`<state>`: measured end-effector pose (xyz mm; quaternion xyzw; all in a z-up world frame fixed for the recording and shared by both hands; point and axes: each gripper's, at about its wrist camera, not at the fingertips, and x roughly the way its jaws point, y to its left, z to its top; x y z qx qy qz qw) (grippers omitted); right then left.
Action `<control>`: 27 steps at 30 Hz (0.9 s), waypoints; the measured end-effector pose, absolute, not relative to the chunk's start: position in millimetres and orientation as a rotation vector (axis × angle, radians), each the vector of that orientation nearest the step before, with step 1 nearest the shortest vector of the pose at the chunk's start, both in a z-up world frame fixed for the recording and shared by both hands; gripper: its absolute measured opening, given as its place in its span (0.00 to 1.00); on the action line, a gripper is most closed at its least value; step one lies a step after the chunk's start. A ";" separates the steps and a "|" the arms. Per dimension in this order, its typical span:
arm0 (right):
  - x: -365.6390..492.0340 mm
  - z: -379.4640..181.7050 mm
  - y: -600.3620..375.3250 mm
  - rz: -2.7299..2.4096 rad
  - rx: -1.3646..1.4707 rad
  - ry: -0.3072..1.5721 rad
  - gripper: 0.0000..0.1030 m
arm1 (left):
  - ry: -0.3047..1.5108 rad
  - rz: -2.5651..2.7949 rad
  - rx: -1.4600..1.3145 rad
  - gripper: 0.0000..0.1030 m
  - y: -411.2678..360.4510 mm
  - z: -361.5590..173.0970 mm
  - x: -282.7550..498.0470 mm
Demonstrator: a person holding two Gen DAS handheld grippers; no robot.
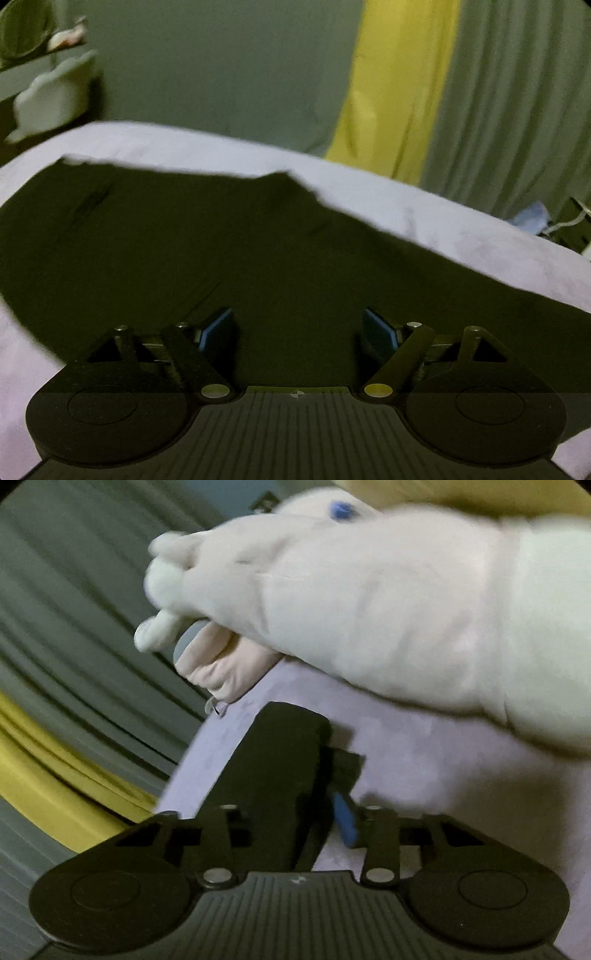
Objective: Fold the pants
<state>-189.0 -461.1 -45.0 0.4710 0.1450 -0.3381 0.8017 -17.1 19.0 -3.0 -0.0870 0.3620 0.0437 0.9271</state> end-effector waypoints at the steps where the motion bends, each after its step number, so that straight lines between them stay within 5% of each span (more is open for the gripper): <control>1: -188.2 -46.5 -463.1 -0.722 1.003 0.316 0.36 | 0.746 0.104 -0.191 0.81 22.1 -6.1 -21.3; 15: -161.6 -62.7 -498.9 -0.690 1.050 0.363 0.36 | 0.749 0.144 -0.232 0.86 18.2 -21.0 -28.6; 18: -160.9 -62.5 -499.9 -0.665 1.048 0.350 0.14 | 0.743 0.140 -0.213 0.86 13.4 -22.8 -28.6; 23: -153.1 -63.3 -497.9 -0.681 1.019 0.367 0.16 | 0.732 0.132 -0.223 0.87 15.3 -26.7 -25.4; 27: -124.7 -38.7 -491.0 -0.688 0.900 0.446 0.05 | 0.722 0.126 -0.251 0.86 19.8 -25.6 -27.6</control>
